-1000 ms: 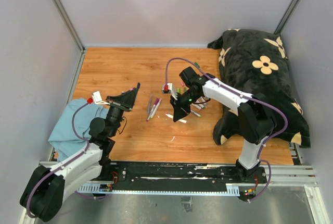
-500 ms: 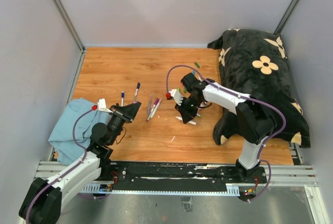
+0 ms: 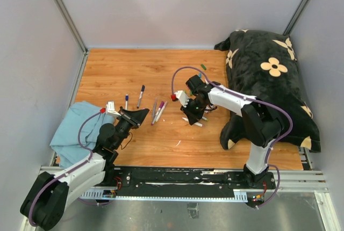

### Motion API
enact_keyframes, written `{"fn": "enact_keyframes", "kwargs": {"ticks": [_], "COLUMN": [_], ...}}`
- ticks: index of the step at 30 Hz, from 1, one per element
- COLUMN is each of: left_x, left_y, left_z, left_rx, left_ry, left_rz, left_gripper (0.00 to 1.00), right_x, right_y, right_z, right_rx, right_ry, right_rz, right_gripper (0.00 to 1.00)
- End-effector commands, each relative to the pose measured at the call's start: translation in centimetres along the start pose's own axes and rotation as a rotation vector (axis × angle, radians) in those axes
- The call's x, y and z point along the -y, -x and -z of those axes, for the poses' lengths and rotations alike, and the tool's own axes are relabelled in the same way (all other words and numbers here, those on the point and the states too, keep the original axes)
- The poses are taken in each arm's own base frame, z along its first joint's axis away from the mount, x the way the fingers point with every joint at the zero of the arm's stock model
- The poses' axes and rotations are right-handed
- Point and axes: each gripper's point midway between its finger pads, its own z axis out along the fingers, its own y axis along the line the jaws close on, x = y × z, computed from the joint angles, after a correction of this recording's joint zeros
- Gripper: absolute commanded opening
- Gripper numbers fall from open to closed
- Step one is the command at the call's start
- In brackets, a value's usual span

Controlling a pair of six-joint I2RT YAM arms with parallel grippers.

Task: Open the pen caps
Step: Place the pen at the center of the board.

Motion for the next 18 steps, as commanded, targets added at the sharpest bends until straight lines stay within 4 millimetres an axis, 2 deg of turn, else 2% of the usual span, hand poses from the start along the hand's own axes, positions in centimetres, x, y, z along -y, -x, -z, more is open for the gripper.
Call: {"fn": "enact_keyframes", "kwargs": {"ticks": [1,18], "left_x": [1.04,0.99], "left_y": [0.43,0.29], "left_z": [-0.14,-0.09], "left_rx": [0.009,0.003], "left_ry": [-0.04,-0.04], "left_rz": [0.013,0.016], "left_gripper": [0.0,0.0], "right_x": [0.53,1.29], "right_y": [-0.35,-0.5], "right_z": [-0.39,-0.62], "right_rx": [-0.016,-0.028], "right_ry": [-0.019,-0.063], "right_rz": [-0.022,-0.041], "right_gripper": [0.02,0.04]}}
